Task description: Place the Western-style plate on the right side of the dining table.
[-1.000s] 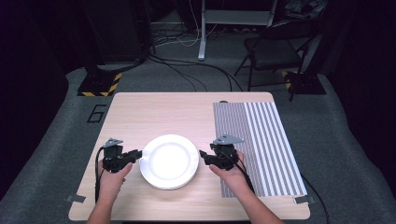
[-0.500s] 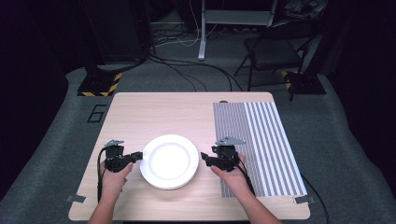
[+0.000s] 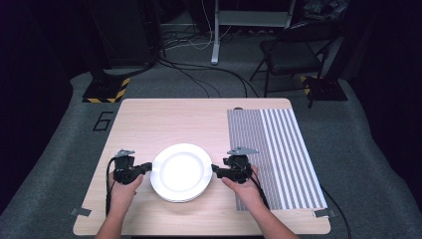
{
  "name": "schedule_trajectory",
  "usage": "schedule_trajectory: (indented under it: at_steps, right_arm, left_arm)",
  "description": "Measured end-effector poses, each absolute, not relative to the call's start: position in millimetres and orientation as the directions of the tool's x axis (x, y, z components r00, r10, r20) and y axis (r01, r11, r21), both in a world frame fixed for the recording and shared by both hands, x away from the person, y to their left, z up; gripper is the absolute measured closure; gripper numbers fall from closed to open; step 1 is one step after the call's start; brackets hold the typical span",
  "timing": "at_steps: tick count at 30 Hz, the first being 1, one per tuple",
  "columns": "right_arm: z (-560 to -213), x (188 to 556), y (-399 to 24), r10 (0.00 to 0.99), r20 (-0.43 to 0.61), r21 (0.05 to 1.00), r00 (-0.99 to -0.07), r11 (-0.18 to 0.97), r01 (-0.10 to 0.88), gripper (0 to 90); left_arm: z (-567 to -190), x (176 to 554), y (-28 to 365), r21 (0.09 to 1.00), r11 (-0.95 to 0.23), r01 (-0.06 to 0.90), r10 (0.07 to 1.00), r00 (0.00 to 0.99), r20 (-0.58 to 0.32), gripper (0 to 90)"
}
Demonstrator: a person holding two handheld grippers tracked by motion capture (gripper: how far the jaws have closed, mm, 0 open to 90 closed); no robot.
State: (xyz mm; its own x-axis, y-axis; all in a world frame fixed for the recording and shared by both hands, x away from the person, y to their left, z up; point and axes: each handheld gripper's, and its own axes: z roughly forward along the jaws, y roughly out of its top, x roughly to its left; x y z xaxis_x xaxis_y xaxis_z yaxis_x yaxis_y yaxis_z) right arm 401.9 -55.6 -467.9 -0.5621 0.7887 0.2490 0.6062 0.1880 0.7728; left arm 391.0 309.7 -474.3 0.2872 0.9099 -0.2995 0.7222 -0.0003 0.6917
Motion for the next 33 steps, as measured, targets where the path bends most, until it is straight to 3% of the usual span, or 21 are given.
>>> schedule_trajectory:
  at_steps: [16, 33]
  right_arm:
    - [-488.2, 407.2, -24.1, 0.777, 0.300, 0.724, -0.553, 0.192, 0.663, 42.8]
    - [-470.1, 407.2, -29.4, 0.791, 0.326, 0.742, -0.518, 0.126, 0.659, 47.9]
  left_arm:
    - [-477.2, 387.7, 308.9, 0.694, 0.012, 0.720, 0.903, 0.290, -0.317, 85.8]
    - [-483.0, 389.1, 298.8, 0.680, 0.000, 0.734, 0.888, 0.312, -0.337, 85.6]
